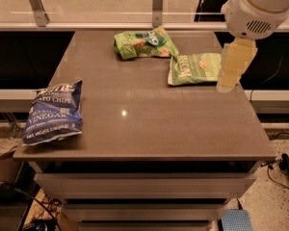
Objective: Move green rice chip bag near blue chip bag
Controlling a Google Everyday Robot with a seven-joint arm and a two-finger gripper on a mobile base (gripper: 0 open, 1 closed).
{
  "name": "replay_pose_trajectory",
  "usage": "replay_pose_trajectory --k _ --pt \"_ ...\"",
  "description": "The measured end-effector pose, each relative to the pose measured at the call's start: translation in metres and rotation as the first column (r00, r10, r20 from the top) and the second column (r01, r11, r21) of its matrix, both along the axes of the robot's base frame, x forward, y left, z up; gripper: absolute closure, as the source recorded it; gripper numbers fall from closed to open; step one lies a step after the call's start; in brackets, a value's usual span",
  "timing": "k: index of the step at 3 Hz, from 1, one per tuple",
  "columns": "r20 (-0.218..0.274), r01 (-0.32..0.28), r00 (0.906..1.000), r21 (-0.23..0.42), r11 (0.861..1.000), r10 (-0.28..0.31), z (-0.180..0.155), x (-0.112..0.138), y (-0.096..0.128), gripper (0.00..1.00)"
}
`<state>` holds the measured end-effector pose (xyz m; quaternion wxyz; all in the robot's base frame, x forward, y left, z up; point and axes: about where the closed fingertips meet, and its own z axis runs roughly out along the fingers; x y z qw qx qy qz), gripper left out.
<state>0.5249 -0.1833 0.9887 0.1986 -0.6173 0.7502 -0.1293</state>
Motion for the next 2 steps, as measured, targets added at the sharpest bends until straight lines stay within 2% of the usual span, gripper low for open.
replay_pose_trajectory --k 2 --pt "-0.015 -0.055 0.9984 -0.005 0.998 0.055 -0.009 0.065 0.018 0.0"
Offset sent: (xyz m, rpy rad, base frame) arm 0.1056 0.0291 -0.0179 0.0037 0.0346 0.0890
